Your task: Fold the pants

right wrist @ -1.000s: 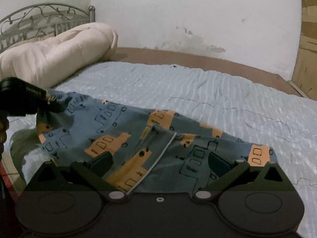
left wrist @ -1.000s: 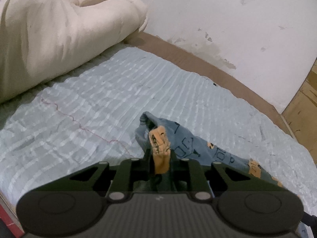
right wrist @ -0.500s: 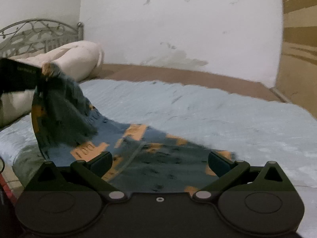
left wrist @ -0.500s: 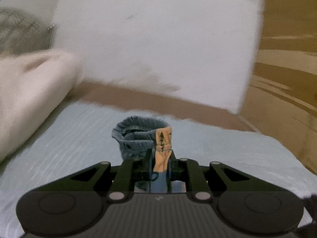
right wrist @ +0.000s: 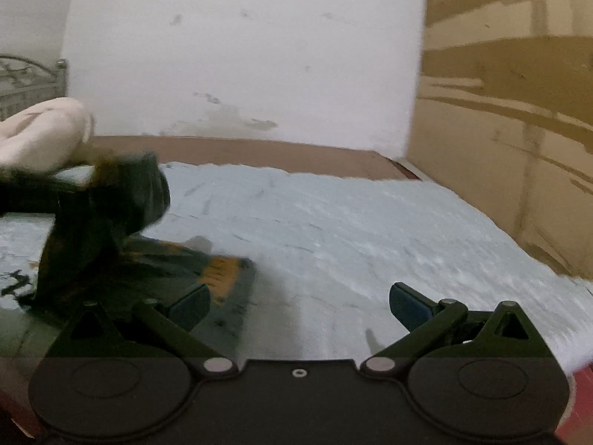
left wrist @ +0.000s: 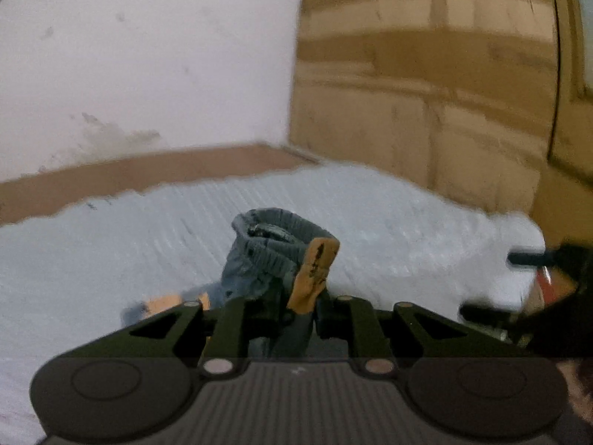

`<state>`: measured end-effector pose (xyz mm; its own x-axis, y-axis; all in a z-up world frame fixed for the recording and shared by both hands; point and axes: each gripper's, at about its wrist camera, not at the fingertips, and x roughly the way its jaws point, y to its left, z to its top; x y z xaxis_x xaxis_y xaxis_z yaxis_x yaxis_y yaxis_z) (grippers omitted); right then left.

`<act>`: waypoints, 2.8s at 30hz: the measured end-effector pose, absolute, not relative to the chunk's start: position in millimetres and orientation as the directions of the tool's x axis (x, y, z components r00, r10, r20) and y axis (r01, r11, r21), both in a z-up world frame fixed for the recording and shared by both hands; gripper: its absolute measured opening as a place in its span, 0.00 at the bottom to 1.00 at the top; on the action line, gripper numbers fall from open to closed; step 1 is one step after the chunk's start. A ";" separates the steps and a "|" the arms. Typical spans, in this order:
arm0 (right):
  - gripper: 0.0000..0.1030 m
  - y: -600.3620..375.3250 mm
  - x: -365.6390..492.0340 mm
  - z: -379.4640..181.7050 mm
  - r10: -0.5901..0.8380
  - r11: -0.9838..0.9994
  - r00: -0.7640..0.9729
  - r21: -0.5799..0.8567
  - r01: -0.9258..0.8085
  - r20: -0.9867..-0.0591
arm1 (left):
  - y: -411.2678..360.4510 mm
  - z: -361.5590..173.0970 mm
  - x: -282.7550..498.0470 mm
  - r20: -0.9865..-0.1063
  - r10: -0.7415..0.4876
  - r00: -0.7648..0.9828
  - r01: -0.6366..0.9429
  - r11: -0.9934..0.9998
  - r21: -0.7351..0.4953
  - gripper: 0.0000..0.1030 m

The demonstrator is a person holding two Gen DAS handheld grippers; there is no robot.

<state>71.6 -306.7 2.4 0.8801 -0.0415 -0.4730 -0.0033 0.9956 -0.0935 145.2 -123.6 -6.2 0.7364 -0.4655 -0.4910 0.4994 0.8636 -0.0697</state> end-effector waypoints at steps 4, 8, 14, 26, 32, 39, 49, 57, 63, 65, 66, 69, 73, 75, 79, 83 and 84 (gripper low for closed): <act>0.99 -320.5 68.2 -5.7 -0.077 0.995 0.863 -0.095 0.034 -0.500 | -134.3 -36.4 149.7 -0.572 -0.476 0.668 0.519 0.849 -0.100 0.40; 0.99 -327.8 70.8 -14.3 -0.069 0.997 0.851 -0.064 0.042 -0.521 | -119.5 -39.7 143.1 -0.566 -0.481 0.669 0.520 0.847 -0.105 0.70; 0.99 -332.6 99.1 -26.8 0.141 0.981 0.820 0.192 -0.039 -0.554 | -112.7 -38.4 117.4 -0.594 -0.429 0.681 0.547 0.837 0.023 0.79; 0.75 -281.7 192.5 -43.2 0.440 0.884 0.704 0.408 -0.228 -0.558 | -116.5 -43.7 110.5 -0.615 -0.421 0.667 0.571 0.819 0.058 0.34; 0.15 -282.6 204.4 -50.3 0.395 0.897 0.708 0.413 -0.160 -0.586 | -116.3 -37.3 112.8 -0.600 -0.469 0.648 0.595 0.804 0.015 0.04; 0.09 -301.7 188.6 -29.4 0.386 0.892 0.750 0.426 -0.153 -0.537 | -118.6 -26.1 109.7 -0.571 -0.520 0.635 0.622 0.783 -0.021 0.03; 0.30 -301.9 180.1 -40.5 0.290 0.939 0.737 0.331 -0.096 -0.610 | -106.4 -38.4 116.6 -0.578 -0.557 0.597 0.600 0.788 -0.140 0.58; 0.95 -280.4 173.6 -21.7 0.178 0.980 0.763 0.187 -0.076 -0.621 | -73.4 -20.8 137.0 -0.561 -0.247 0.790 0.243 0.967 -0.083 1.00; 0.99 -245.4 176.5 -25.0 -0.051 0.997 0.705 -0.079 -0.008 -0.707 | -52.5 -46.3 161.8 -0.699 -0.012 0.715 0.060 0.997 0.044 1.00; 0.99 -248.1 176.9 -32.7 -0.040 0.997 0.665 -0.072 -0.021 -0.745 | -45.5 -54.1 162.1 -0.723 -0.021 0.691 0.063 0.998 0.031 0.99; 0.99 -251.3 174.1 -35.2 -0.032 0.998 0.648 -0.056 -0.016 -0.761 | -42.3 -55.7 160.4 -0.727 -0.036 0.686 0.065 0.998 0.012 0.99; 0.99 -265.5 163.2 -39.8 -0.006 1.000 0.617 -0.008 0.000 -0.787 | -31.8 -59.0 151.2 -0.731 -0.080 0.678 0.090 0.996 -0.026 0.99; 0.99 -274.0 151.6 -41.8 0.030 0.999 0.616 0.035 -0.005 -0.787 | -28.5 -59.0 145.5 -0.736 -0.112 0.668 0.101 0.993 -0.059 0.99; 0.99 -272.1 148.3 -36.7 0.044 0.999 0.649 0.038 -0.023 -0.760 | -28.8 -47.2 144.9 -0.729 -0.114 0.675 0.092 0.993 -0.070 1.00; 0.99 -264.6 154.6 -17.5 0.095 0.996 0.730 0.067 -0.067 -0.677 | -32.9 -31.1 157.5 -0.695 -0.151 0.703 0.092 0.988 -0.121 1.00; 0.99 -256.6 174.9 -14.1 0.146 0.989 0.769 0.094 -0.111 -0.622 | -42.4 -25.4 179.9 -0.687 -0.136 0.714 0.072 0.990 -0.121 1.00; 0.99 -254.8 180.3 -14.9 0.151 0.988 0.774 0.093 -0.119 -0.615 | -44.0 -26.3 185.7 -0.689 -0.135 0.712 0.074 0.990 -0.118 1.00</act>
<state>180.3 -254.8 -14.9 0.7738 0.1513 -0.6151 -0.1193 0.9885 0.0930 185.7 -44.0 -26.3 0.7121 -0.1352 -0.6889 0.0738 0.9903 -0.1180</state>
